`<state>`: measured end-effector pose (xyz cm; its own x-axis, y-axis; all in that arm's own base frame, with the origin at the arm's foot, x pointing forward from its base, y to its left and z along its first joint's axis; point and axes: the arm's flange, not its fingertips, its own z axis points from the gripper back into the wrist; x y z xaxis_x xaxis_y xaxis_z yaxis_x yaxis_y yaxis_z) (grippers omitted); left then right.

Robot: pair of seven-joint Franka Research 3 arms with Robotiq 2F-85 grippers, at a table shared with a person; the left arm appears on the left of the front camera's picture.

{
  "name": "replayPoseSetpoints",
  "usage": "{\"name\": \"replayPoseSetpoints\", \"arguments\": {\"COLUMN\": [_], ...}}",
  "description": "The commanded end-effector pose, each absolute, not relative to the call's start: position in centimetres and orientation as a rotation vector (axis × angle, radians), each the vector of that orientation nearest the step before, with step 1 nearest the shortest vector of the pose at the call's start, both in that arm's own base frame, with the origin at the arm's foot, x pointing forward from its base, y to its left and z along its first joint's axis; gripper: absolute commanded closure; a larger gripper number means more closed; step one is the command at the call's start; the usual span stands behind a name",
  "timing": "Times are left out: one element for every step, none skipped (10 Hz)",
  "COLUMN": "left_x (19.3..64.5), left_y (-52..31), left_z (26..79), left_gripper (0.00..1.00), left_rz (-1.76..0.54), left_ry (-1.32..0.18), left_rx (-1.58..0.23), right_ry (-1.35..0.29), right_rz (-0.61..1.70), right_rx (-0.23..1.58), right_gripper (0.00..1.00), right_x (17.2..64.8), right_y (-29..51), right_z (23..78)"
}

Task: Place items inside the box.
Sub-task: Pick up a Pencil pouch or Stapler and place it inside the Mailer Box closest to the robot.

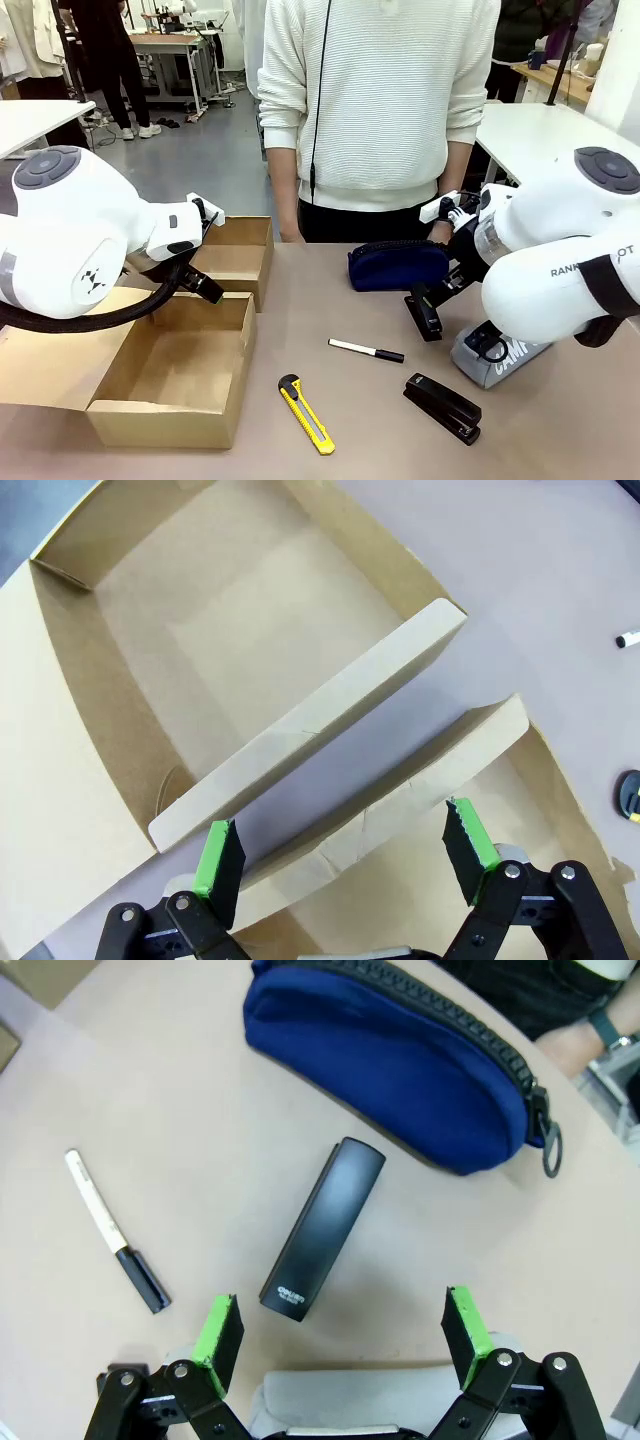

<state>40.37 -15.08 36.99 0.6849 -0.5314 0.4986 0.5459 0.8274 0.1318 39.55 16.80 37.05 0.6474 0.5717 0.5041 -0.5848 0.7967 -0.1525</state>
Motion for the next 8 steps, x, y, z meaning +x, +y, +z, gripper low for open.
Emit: {"name": "replayPoseSetpoints", "arguments": {"left_x": [40.4,39.4,37.9,36.3,34.5,33.2,32.2,32.3], "left_y": [-15.1,-14.8,-14.5,-14.1,-13.6,-12.3,-9.5,-6.0], "left_z": [37.0,39.3,42.9,46.4,49.9,52.4,54.0,54.8], "left_gripper": [0.00,0.00,0.00,0.00,0.00,0.00,0.00,0.00], "left_rz": [-0.604,-0.609,-0.604,-0.564,-0.490,-0.425,-0.372,-0.329], "left_ry": [-0.550,-0.556,-0.554,-0.522,-0.521,-0.494,-0.450,-0.407], "left_rx": [-0.028,-0.067,-0.132,-0.154,-0.247,-0.330,-0.408,-0.520], "right_ry": [-0.565,-0.564,-0.580,-0.580,-0.569,-0.556,-0.527,-0.509], "right_rz": [0.658,0.596,0.554,0.514,0.448,0.378,0.259,0.172], "right_rx": [0.025,0.001,0.035,0.083,0.157,0.258,0.384,0.583], "right_gripper": [0.00,0.00,0.00,0.00,0.00,0.00,0.00,0.00], "right_x": [39.6,39.2,38.4,37.2,35.7,34.2,32.9,31.9], "right_y": [16.8,17.0,16.7,15.8,14.4,12.0,7.7,3.0], "right_z": [37.1,39.0,42.4,45.6,48.7,51.2,53.4,54.6]}}
